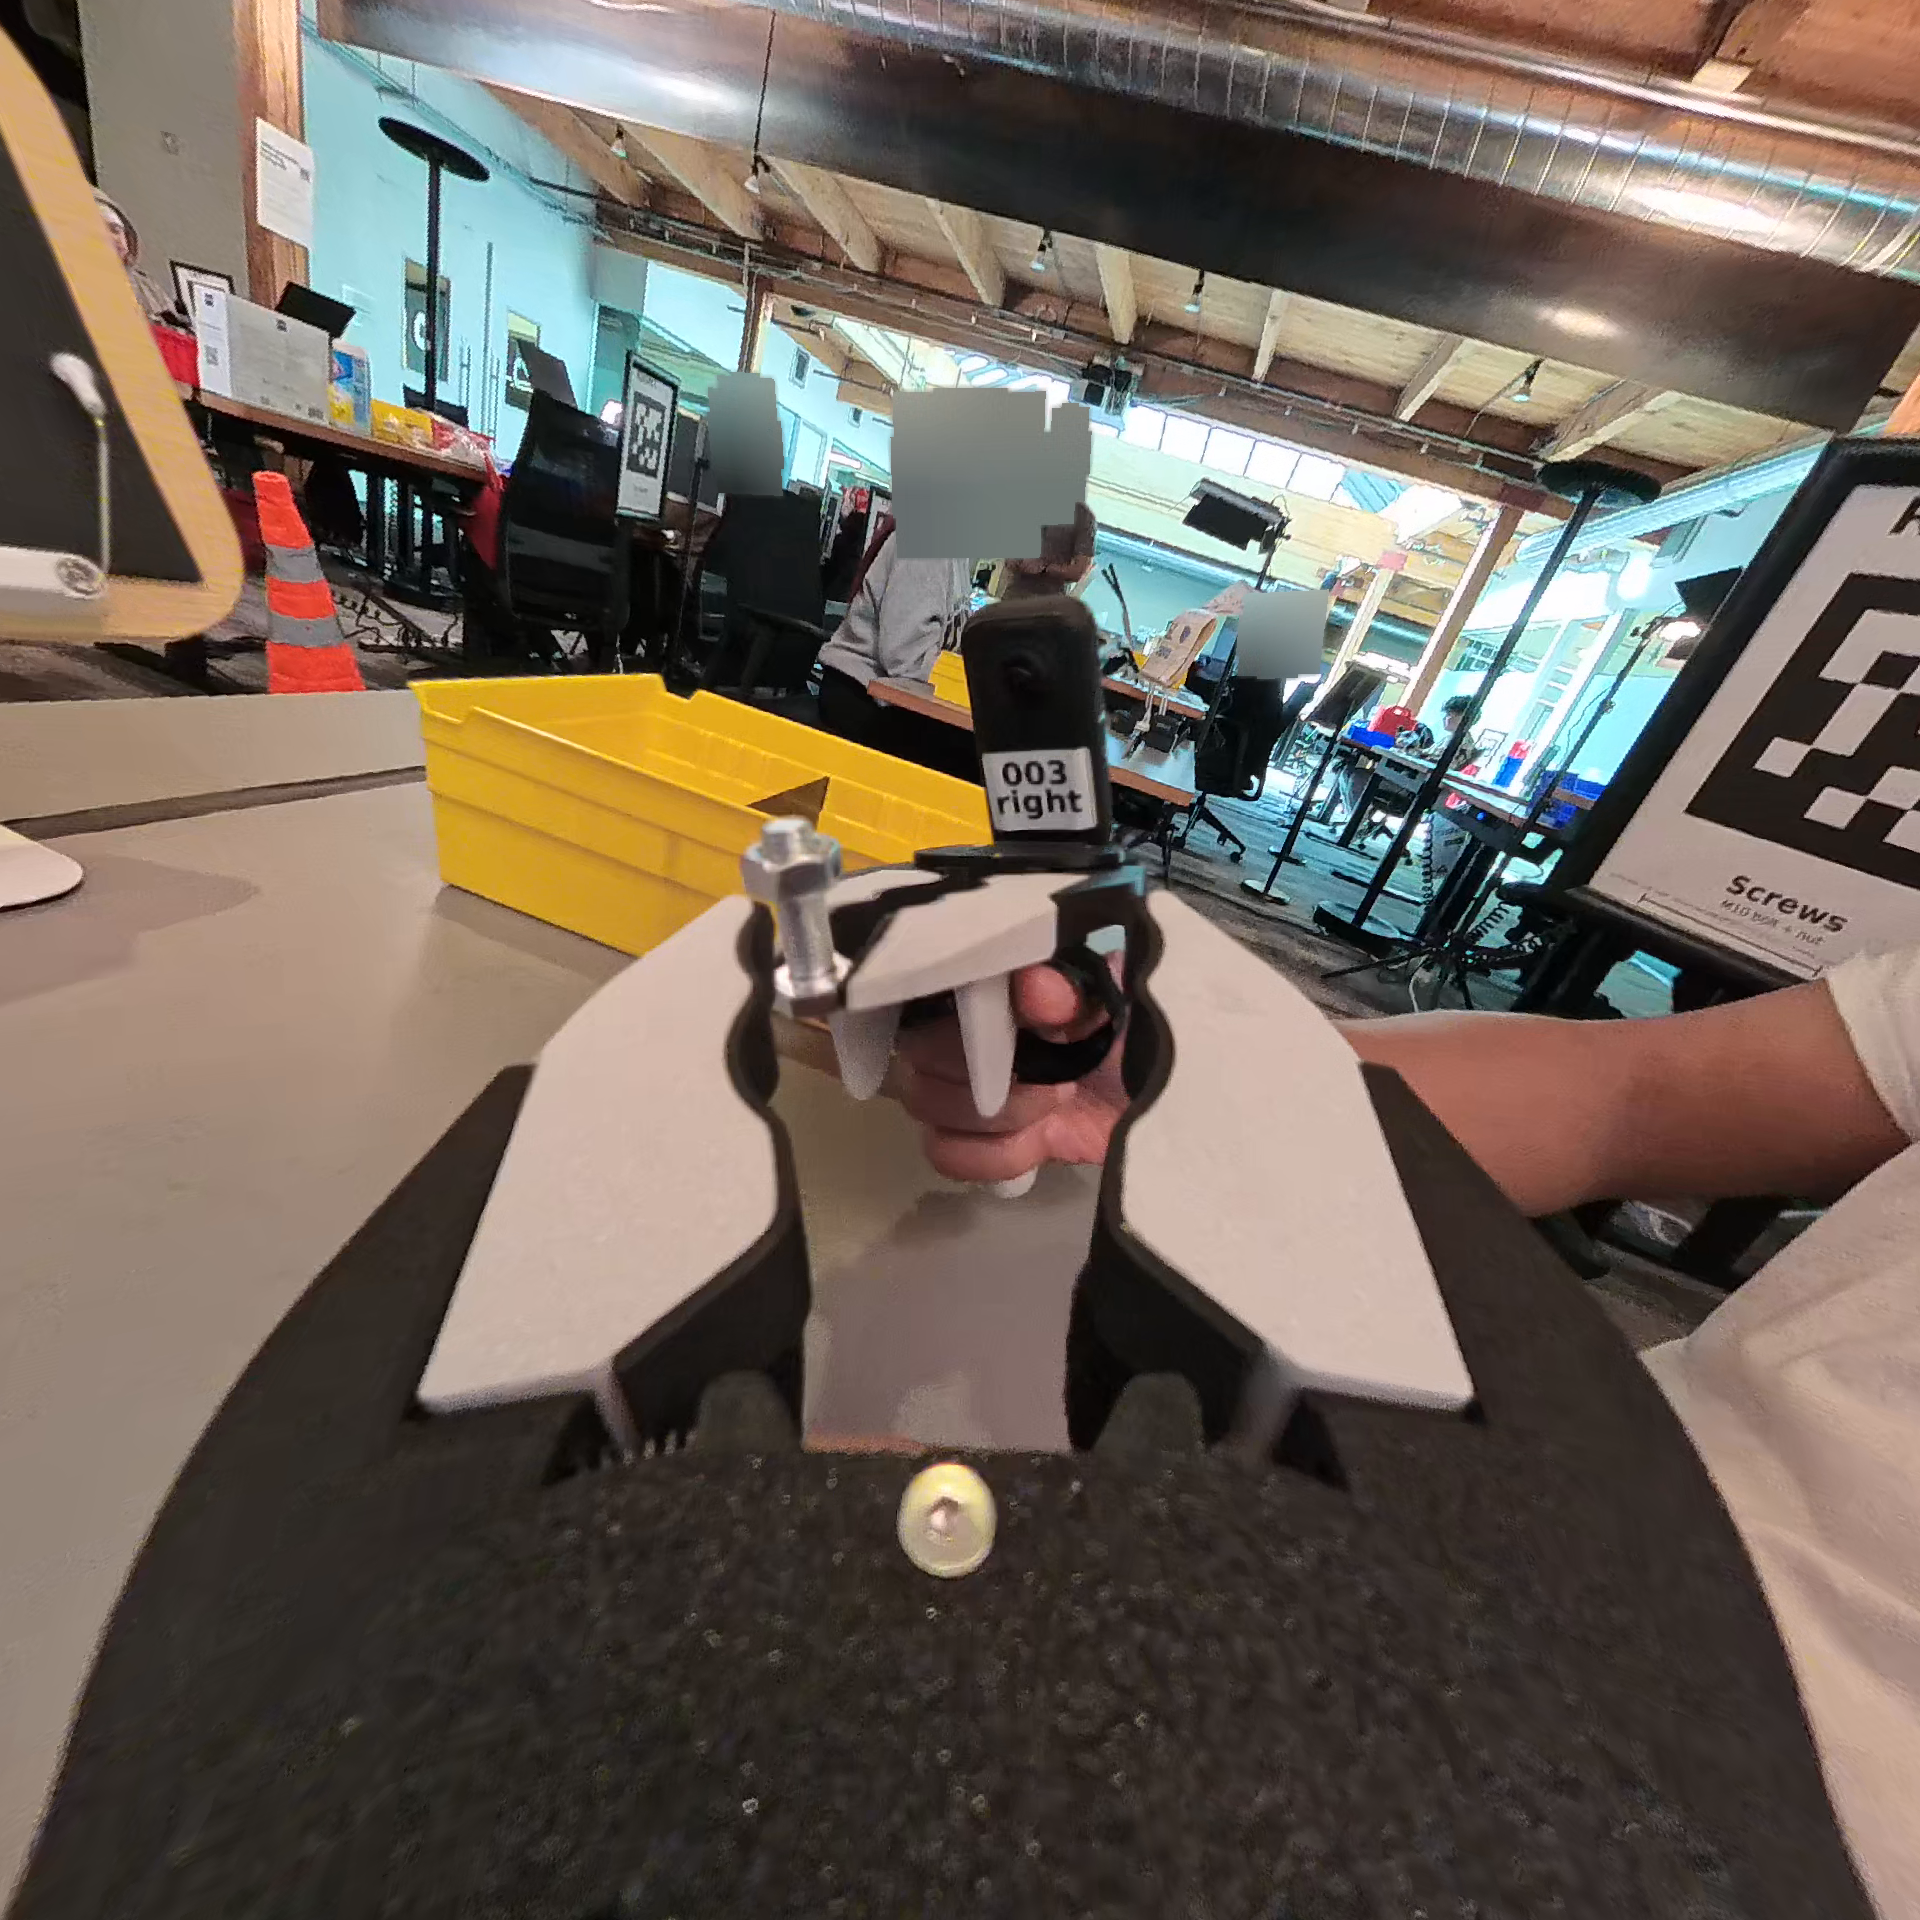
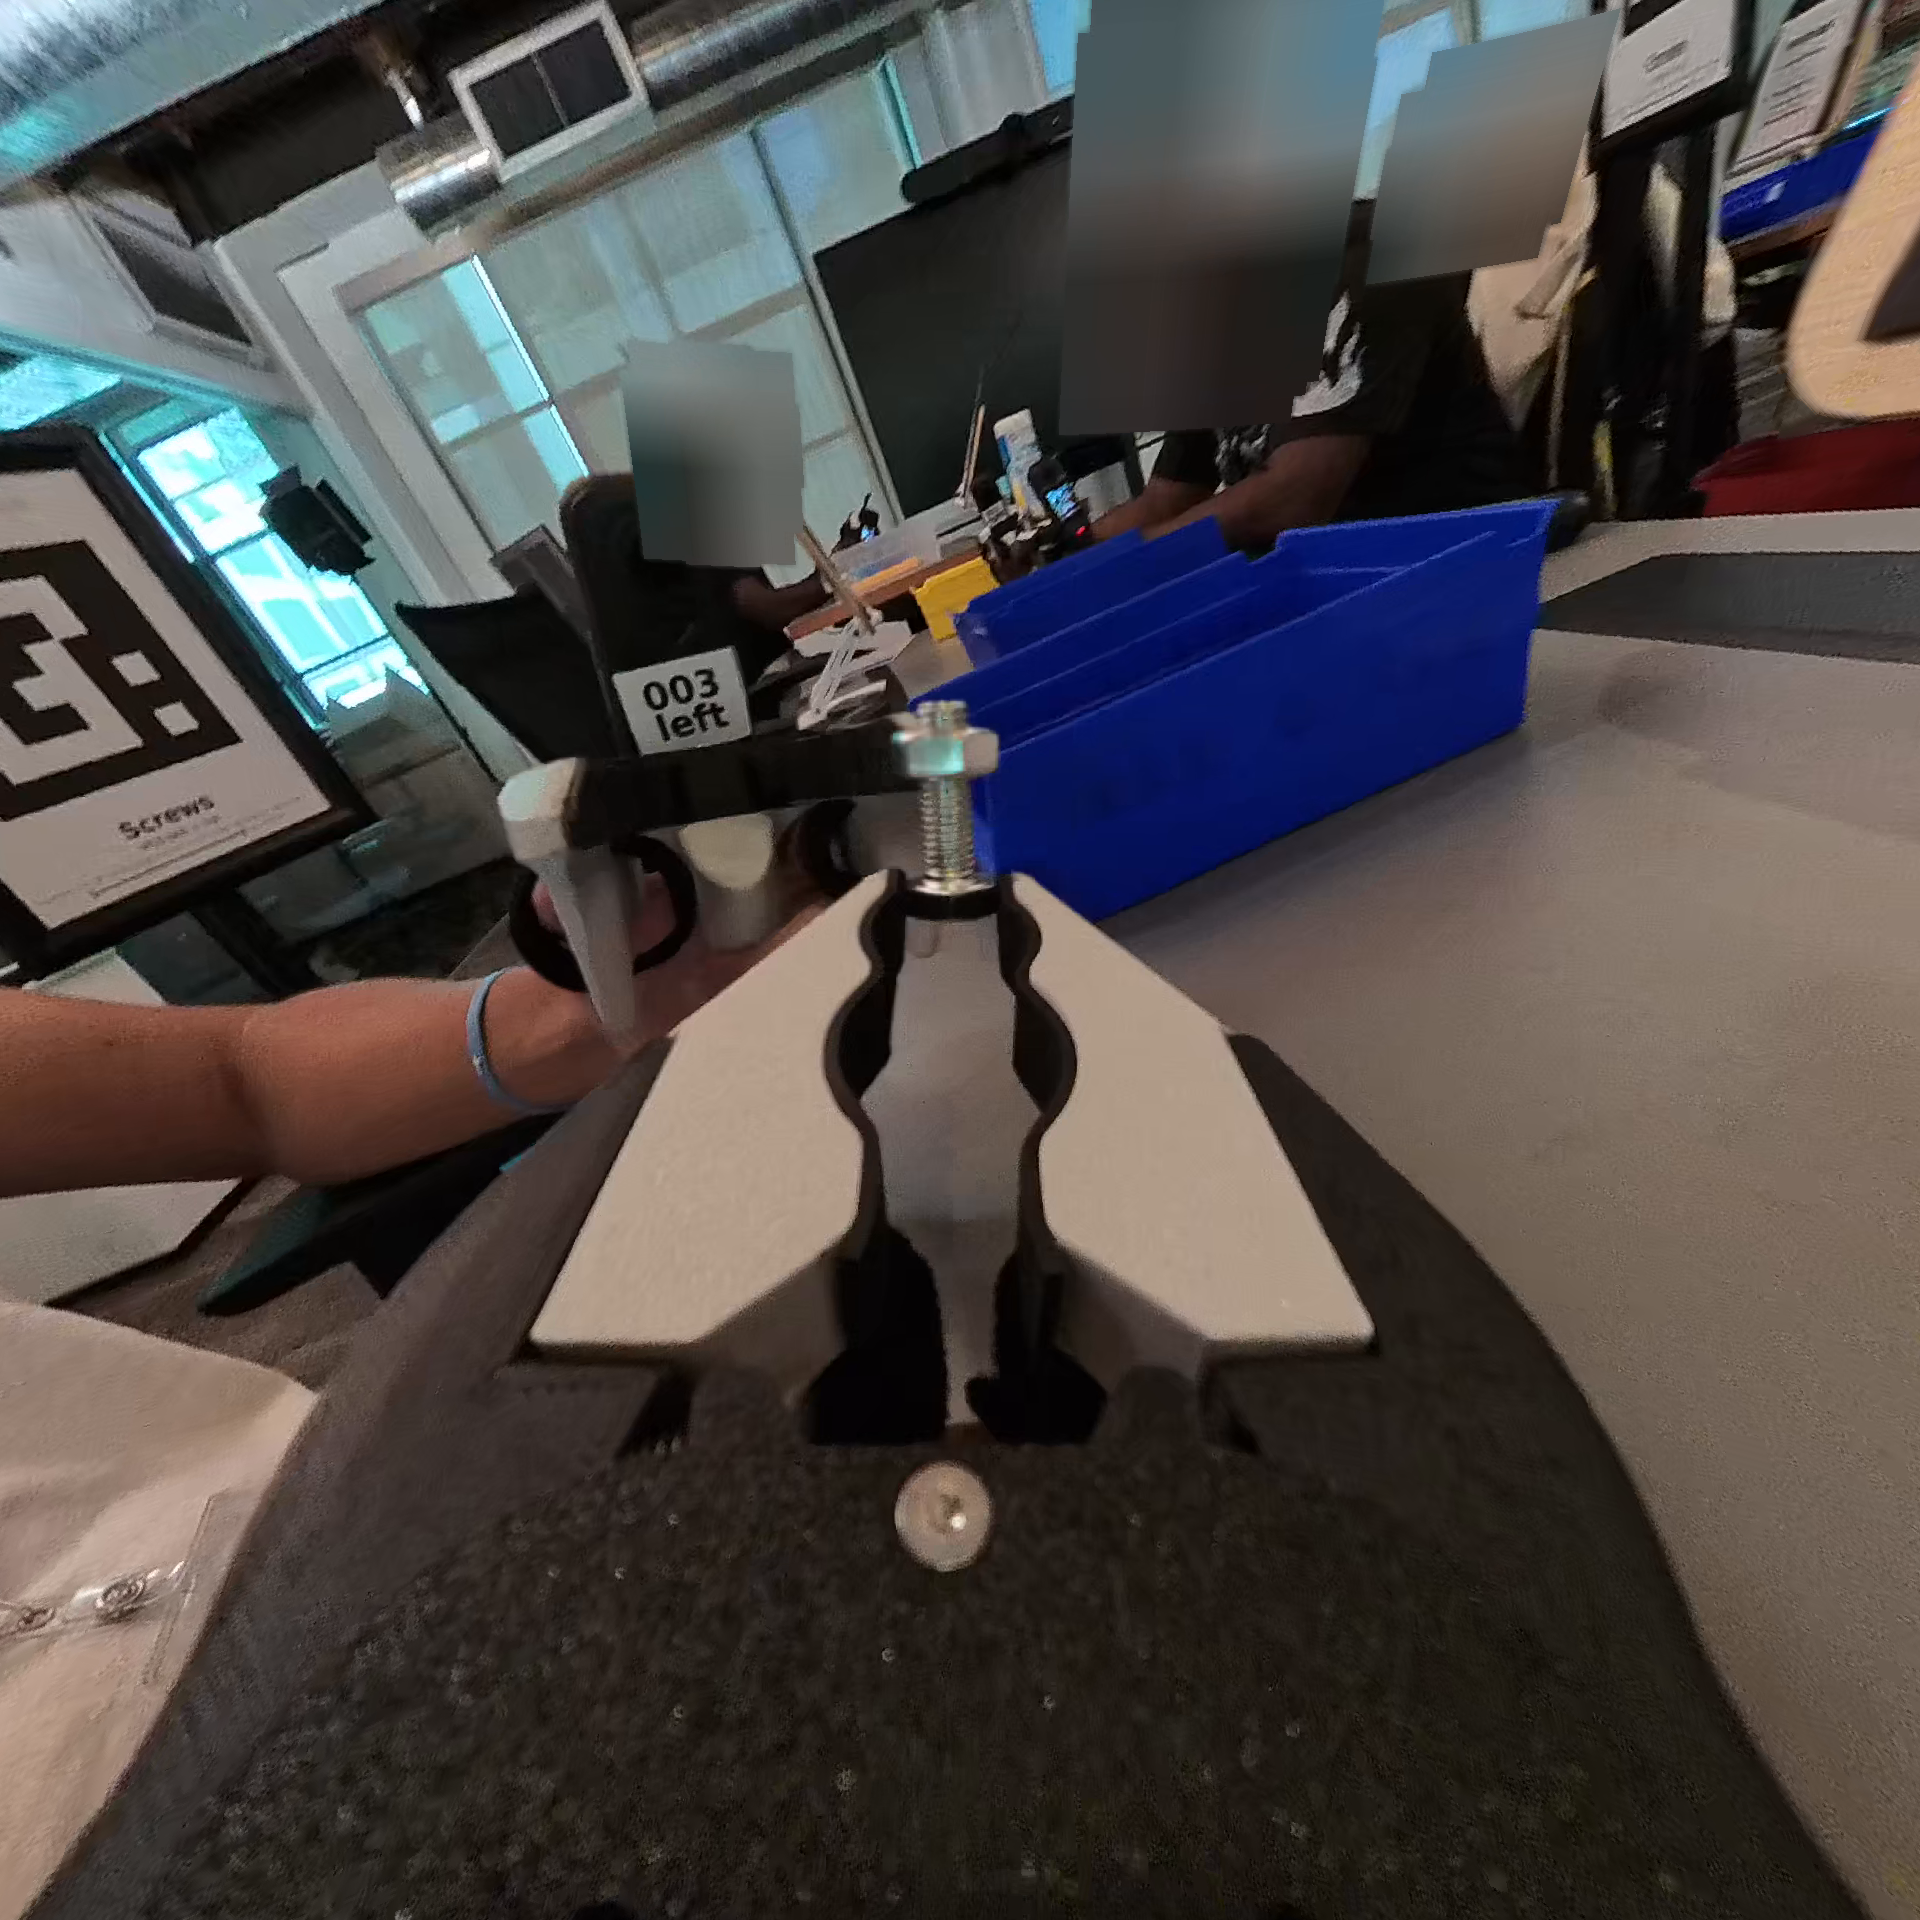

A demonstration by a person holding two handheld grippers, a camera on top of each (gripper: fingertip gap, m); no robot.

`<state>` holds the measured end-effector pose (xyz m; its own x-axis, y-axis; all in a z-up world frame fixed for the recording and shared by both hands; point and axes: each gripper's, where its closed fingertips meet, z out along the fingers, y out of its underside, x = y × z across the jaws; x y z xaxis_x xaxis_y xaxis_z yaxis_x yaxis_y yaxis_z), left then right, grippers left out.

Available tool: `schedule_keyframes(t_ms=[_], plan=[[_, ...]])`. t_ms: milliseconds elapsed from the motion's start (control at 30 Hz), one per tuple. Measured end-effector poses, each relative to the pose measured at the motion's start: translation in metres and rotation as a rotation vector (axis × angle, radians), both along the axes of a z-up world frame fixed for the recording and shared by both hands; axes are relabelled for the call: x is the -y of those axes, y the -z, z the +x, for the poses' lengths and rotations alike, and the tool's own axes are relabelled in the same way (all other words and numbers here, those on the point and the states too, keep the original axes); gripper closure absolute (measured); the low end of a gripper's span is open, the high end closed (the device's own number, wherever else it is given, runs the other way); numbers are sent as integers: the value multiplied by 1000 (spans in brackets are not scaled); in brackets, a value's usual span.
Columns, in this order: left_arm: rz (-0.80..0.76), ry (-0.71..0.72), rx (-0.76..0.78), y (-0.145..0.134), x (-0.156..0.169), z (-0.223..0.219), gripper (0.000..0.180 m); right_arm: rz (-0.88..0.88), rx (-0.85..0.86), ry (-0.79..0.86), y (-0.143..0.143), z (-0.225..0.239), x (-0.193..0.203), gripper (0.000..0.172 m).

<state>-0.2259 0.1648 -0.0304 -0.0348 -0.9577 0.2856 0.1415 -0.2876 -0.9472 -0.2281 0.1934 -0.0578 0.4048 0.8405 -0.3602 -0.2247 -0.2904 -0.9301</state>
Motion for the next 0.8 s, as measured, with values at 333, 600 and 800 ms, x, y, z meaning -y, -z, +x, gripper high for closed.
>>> schedule_keyframes(t_ms=[333, 600, 800], plan=[[1, -2, -22, 4, 3, 13, 106, 16, 49, -57, 6, -16, 9, 155], [-6, -10, 17, -7, -1, -4, 112, 8, 24, 22, 2, 9, -5, 155], [-14, -61, 11, -5, -9, 3, 102, 7, 26, -48, 3, -11, 8, 155]])
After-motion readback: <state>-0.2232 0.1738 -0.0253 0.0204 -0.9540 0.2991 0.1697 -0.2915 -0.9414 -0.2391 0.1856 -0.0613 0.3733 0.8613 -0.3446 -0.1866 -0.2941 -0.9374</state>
